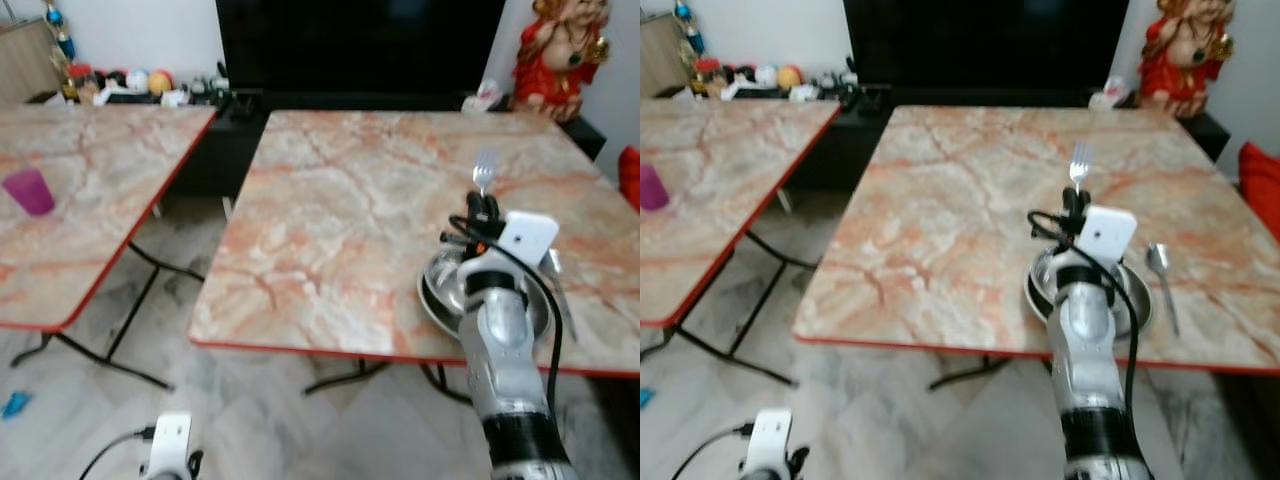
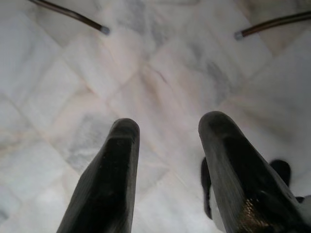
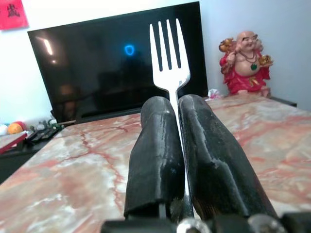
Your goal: Setting the table
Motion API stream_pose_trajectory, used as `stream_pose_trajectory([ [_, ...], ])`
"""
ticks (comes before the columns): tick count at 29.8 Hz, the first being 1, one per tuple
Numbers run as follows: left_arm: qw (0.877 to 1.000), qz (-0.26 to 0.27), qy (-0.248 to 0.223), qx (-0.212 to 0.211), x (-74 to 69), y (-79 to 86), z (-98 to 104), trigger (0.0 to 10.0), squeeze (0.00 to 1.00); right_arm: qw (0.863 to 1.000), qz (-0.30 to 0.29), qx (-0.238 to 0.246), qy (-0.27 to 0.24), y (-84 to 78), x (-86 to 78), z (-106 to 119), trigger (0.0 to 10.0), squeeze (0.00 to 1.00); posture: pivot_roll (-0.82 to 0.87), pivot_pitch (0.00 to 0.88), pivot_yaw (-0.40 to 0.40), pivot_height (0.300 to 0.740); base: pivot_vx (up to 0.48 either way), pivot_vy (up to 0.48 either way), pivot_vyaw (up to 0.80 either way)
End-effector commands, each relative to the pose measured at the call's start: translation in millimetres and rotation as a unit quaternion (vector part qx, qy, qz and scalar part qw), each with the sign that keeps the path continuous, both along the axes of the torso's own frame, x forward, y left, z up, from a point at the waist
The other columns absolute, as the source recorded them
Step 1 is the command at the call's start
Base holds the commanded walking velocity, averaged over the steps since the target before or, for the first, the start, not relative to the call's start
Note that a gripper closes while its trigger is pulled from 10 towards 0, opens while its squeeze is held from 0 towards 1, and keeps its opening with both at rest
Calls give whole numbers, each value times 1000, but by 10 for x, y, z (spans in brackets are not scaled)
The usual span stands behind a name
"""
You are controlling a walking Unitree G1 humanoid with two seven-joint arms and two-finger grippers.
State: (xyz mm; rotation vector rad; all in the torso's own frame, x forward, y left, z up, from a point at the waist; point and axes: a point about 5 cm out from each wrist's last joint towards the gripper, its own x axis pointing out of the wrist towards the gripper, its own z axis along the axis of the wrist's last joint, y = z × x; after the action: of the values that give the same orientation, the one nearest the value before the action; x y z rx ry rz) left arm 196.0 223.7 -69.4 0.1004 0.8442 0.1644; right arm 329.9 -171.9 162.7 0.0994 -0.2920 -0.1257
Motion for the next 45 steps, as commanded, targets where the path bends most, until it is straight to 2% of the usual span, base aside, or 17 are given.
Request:
stream_pose_trajectory([
  [1,1000,2,4,-1,-15,15,-6,10000,0,1000,6,-3,-12,38,19,78,10000,0,36,0,-9,740,0,-289,0],
  [14,1000,1,4,0,-13,19,-4,10000,0,1000,2,-3,-12,25,19,79,10000,0,36,0,-7,740,0,-284,0],
  [30,1000,11,6,-7,-34,37,-12,10000,0,1000,-2,-3,-13,9,22,88,10000,0,38,0,-6,740,0,0,0],
  [41,1000,14,9,-7,-64,75,-18,10000,0,999,-28,-15,-14,-169,21,114,10000,0,37,0,-5,740,0,0,0],
  [45,1000,13,17,-8,-109,106,-34,10000,0,998,-52,-22,-26,-322,17,199,10000,0,31,0,-5,740,0,0,0],
])
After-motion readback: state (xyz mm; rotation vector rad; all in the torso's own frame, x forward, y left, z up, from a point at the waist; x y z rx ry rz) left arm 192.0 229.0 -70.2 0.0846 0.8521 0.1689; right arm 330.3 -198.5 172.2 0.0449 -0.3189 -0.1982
